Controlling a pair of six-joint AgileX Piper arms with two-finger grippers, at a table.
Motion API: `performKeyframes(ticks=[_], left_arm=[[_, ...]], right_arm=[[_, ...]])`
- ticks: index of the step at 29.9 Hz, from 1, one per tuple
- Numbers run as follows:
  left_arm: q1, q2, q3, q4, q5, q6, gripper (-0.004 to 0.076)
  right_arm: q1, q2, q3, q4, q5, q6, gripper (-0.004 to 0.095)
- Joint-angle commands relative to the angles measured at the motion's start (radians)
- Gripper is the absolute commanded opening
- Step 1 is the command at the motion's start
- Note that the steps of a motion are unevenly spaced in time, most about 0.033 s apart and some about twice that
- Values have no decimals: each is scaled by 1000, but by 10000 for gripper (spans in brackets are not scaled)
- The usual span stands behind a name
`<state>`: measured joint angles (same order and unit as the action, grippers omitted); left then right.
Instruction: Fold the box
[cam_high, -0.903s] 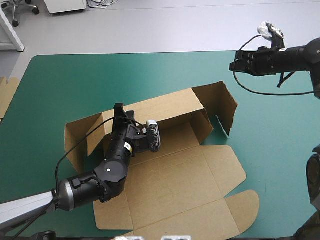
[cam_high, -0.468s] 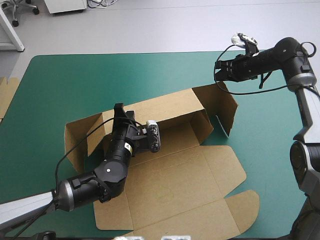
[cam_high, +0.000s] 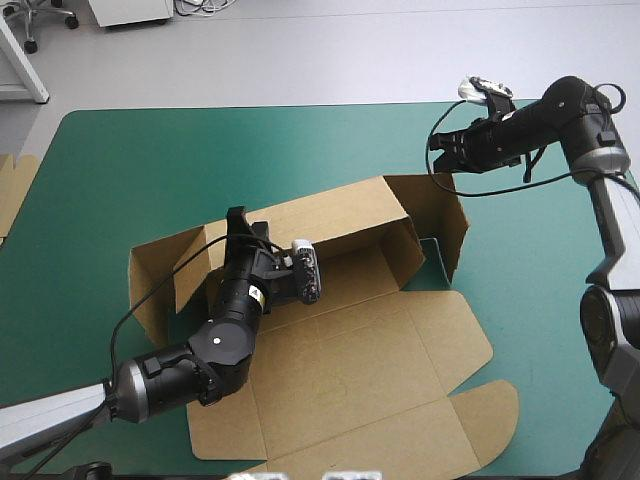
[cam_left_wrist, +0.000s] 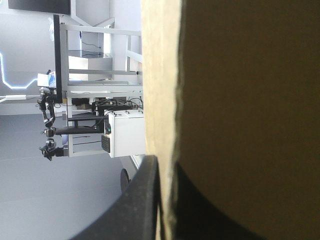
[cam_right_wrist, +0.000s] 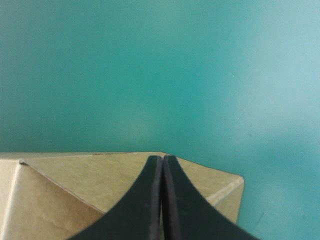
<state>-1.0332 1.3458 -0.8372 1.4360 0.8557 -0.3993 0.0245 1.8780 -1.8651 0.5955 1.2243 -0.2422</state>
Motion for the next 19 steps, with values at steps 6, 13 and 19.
performKeyframes(ticks=[6, 13, 19], left_arm=[[-6, -22, -16, -15, -4, -24, -10], [-6, -22, -16, -15, -4, -24, -10], [-6, -22, -16, -15, -6, -24, -10]], right_arm=[[-3, -122, 130, 39, 19, -37, -17], [-3, -176, 189, 53, 12, -55, -17], [-3, -242, 242, 83, 4, -107, -17]])
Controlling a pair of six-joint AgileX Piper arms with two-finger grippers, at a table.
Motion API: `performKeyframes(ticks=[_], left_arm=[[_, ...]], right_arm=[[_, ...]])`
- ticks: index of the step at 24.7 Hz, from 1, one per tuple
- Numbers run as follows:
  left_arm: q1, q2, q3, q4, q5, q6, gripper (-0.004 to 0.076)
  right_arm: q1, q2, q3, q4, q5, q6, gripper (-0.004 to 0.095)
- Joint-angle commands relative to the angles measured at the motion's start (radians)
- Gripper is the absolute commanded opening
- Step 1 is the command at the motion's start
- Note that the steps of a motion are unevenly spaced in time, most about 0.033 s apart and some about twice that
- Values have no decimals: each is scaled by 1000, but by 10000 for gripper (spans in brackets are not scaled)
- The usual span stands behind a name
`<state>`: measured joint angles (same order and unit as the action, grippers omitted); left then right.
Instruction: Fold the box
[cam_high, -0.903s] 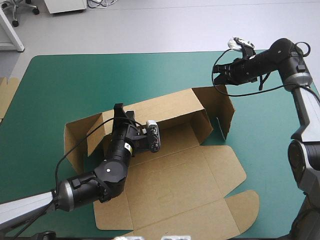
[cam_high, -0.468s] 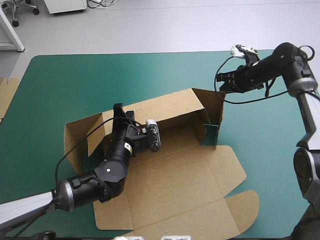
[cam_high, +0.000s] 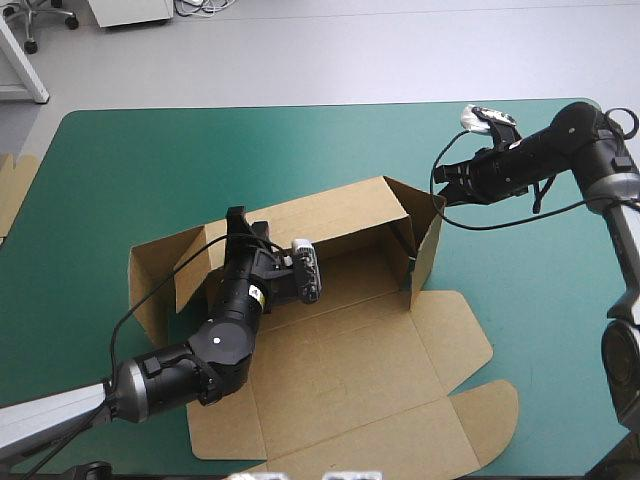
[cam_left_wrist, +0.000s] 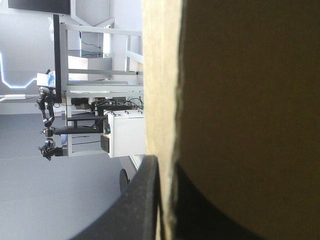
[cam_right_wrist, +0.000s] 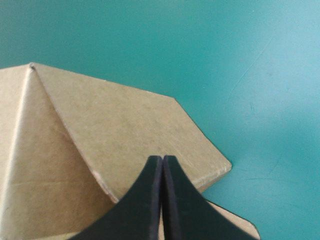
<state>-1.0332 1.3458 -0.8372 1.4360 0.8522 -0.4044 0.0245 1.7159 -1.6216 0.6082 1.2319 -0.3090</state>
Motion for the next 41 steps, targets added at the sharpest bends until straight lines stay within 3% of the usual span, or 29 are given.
performKeyframes(ticks=[1, 15, 18, 26, 32, 41], left_arm=[[-6, -22, -16, -15, -3, -19, -10], [-6, -24, -16, -15, -3, -21, -10], [-6, -24, -16, -15, -3, -21, -10], [-6, -24, -16, -15, -3, -21, -10], [-6, -24, -16, -15, -3, -26, -10], [-6, -24, -16, -15, -7, -37, -10]], right_arm=[[-3, -91, 11, 82, -6, -51, -17], [25, -117, 181, 168, -25, -232, 12], [40, -123, 181, 165, -20, -261, 100], [87, -142, 181, 123, -26, -282, 526], [126, -171, 249, 125, -67, -349, 531], [126, -290, 451, 194, -306, -509, 531]])
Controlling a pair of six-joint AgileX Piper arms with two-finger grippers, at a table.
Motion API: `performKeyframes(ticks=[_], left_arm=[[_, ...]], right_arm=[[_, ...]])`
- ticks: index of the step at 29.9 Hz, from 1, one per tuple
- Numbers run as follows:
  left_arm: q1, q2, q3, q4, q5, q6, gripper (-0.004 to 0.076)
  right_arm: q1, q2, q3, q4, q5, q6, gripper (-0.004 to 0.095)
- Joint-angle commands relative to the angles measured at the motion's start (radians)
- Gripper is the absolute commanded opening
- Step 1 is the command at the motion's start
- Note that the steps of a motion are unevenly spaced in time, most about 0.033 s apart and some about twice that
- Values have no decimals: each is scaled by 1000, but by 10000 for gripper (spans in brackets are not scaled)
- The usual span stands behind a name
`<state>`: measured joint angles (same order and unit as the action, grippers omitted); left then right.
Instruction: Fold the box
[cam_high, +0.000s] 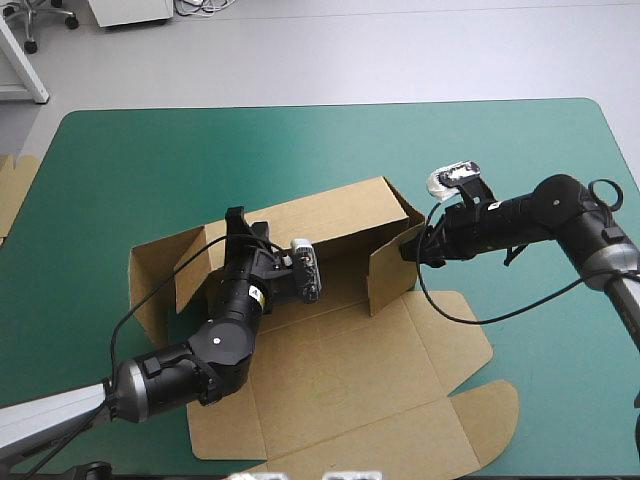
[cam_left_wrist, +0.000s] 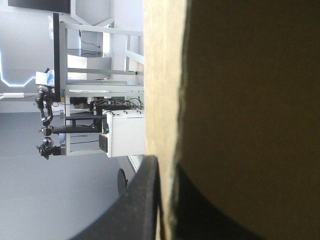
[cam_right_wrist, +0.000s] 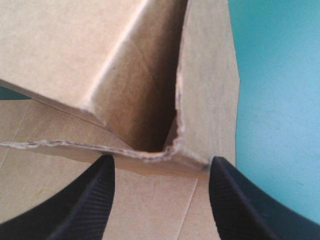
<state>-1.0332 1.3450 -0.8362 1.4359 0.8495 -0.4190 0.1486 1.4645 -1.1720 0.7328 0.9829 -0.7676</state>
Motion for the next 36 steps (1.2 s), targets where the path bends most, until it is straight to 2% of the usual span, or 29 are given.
performKeyframes(ticks=[1, 7, 14, 18, 26, 29, 36], left_arm=[[-6, -23, -17, -15, -4, -23, -10], [-6, -23, -17, -15, 7, -23, -10], [-6, -23, -17, -15, 8, -27, -10], [-6, -23, -17, -15, 8, -33, -10], [-6, -23, -17, -15, 0, -38, -10], [-6, -23, -17, -15, 0, -45, -10], [-6, -23, -17, -15, 2, -45, -10]], right_arm=[[2, -39, 18, 94, -68, -82, 531], [2, -39, 77, 142, -119, -190, 531], [2, -44, 135, 282, -150, -329, 514], [2, -61, 154, 300, -166, -350, 478], [3, -133, 169, 279, -215, -348, 473], [25, -154, 206, 263, -283, -369, 472], [174, -180, 302, 190, -522, -414, 472]])
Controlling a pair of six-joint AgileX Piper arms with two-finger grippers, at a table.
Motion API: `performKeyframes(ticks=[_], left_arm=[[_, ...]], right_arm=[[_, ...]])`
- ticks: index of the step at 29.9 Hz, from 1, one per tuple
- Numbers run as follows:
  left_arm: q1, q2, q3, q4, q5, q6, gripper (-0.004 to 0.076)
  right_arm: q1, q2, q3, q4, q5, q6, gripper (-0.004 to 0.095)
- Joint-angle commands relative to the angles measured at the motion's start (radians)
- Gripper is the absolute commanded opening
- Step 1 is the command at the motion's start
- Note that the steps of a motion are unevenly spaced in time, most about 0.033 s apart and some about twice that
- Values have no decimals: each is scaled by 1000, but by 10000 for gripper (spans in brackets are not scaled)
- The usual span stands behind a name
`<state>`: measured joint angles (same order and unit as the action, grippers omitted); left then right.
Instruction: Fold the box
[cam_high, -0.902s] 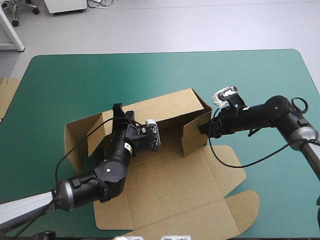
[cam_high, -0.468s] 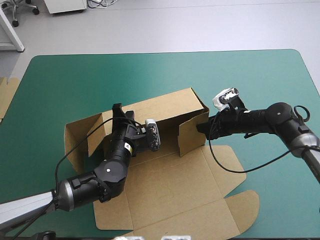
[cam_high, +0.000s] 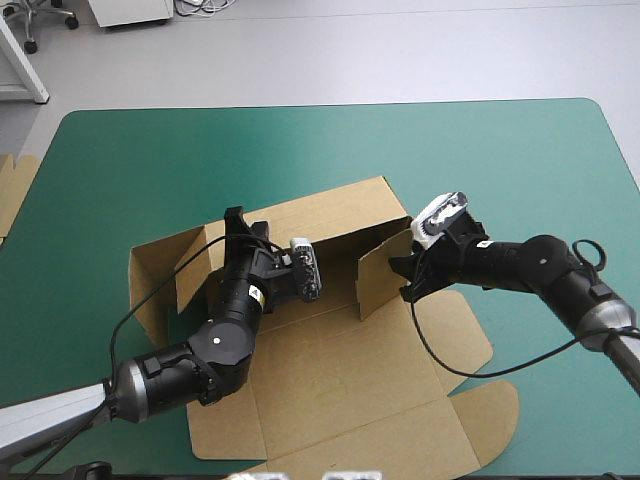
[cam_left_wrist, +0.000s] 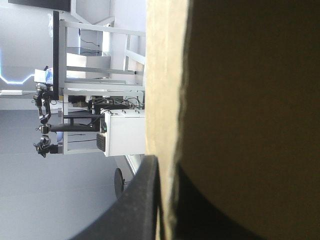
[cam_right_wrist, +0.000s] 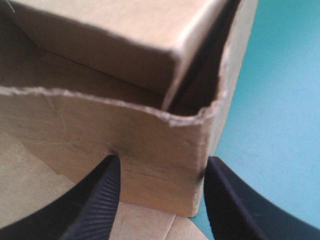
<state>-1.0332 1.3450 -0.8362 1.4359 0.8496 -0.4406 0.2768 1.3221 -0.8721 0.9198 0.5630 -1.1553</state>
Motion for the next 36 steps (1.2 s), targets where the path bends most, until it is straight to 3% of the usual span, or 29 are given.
performKeyframes(ticks=[1, 15, 20, 36], left_arm=[[-6, -23, -17, -15, 2, -24, -10], [-6, -23, -17, -15, 2, -34, -10], [-6, -23, -17, -11, 0, -34, -10], [-6, -23, -17, -8, -8, -34, -10]], right_arm=[[53, -38, 7, 3, -115, -29, 472], [53, -38, 15, 61, -186, -63, 474], [53, -38, 13, 169, -189, -153, 475], [55, -8, 13, 325, -217, -317, 474]])
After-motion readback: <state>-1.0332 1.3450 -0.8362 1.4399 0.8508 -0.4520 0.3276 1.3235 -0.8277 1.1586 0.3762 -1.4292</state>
